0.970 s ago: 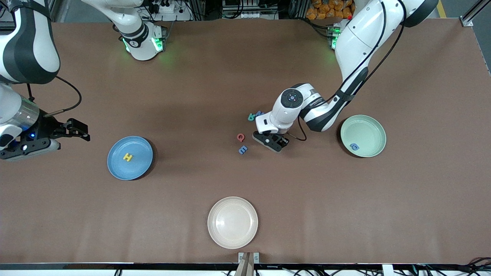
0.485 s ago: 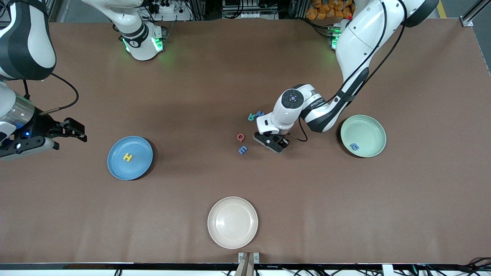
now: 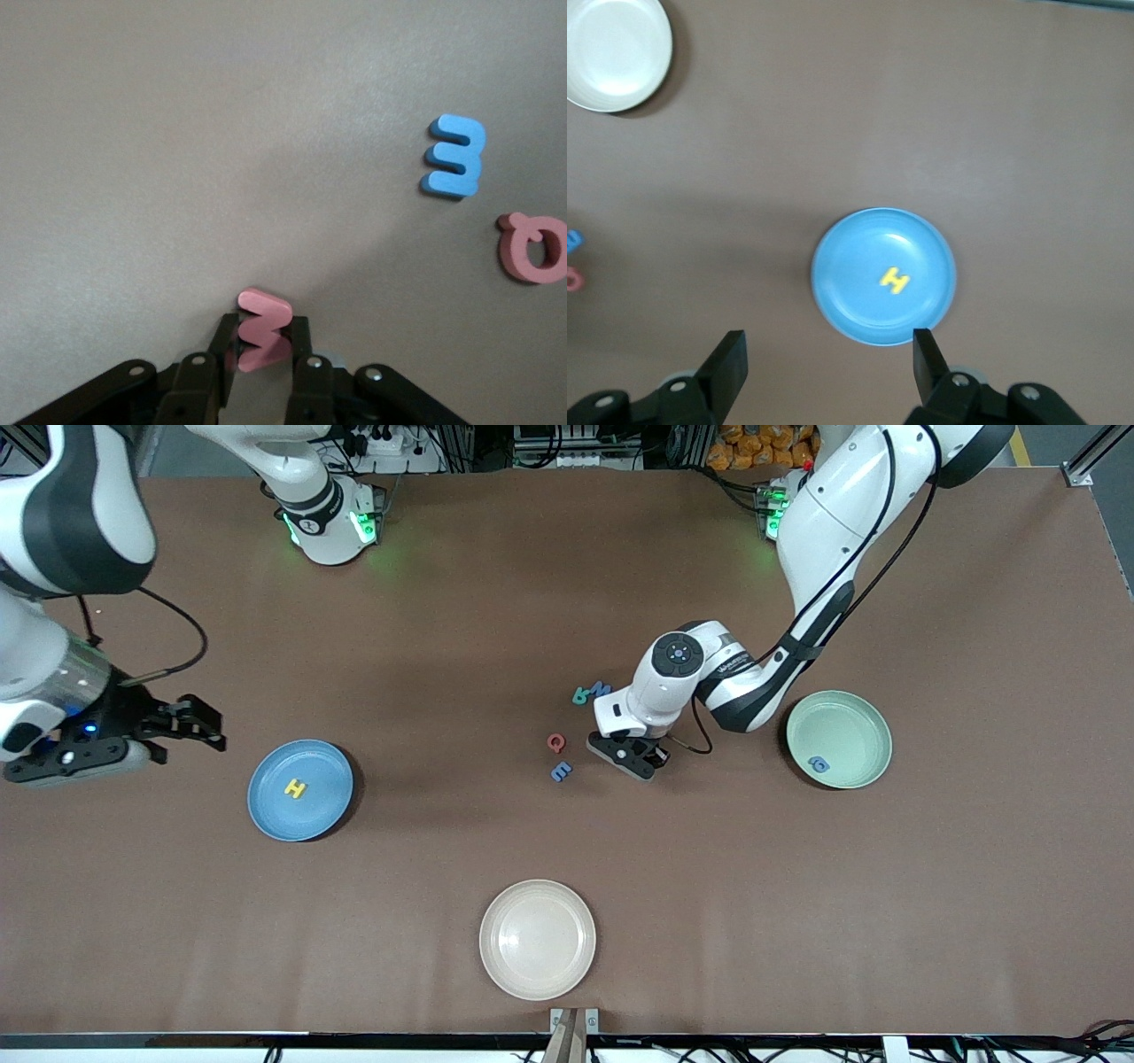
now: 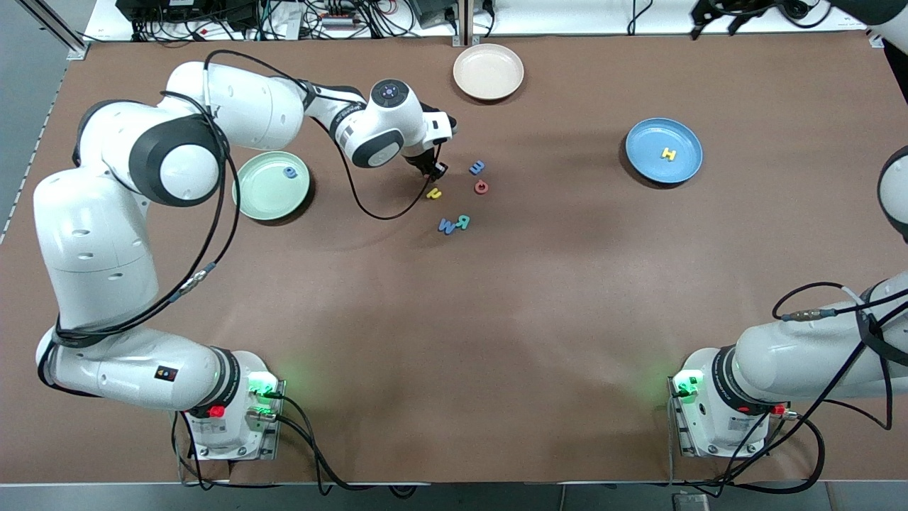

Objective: Sort uppercase to blue plate, lowercase to green plate
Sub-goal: 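Carry the w to the green plate while the right gripper reaches pink Q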

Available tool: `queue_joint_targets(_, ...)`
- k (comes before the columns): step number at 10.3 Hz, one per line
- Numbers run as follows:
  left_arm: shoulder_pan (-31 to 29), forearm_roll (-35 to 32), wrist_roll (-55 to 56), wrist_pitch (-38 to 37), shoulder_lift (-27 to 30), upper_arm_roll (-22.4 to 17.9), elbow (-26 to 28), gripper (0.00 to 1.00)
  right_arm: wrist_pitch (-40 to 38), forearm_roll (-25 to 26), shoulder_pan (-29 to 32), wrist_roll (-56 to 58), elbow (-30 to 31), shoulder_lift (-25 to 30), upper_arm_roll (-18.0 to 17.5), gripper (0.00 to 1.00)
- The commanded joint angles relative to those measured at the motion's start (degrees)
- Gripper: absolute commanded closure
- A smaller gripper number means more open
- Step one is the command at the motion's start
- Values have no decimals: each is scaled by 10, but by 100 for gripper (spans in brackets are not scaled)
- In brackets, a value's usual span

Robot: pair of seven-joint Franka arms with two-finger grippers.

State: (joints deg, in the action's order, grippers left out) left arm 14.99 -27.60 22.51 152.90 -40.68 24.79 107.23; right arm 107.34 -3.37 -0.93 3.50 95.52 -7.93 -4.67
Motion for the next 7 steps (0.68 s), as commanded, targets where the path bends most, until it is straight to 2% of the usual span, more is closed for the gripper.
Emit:
queue_joint_targets(1,-3,-18,3,-2,-3,-4,-7,86,8,-5,-47,-84,-2,-16,-3,15)
queue_joint_targets(4,-10,-14,-3,-71,10,-2,-29,89,42,-5,-123,-150,0,-58,-11,14)
queue_joint_targets(6,-39,-11,-47,-128,38,1,-26,92,68,0,-145,-210,5,-96,-47,11)
queue_joint_targets(7,-59,-9,-74,-178,52,3,-25,94,69,-1,-164,-211,5,-115,-49,11)
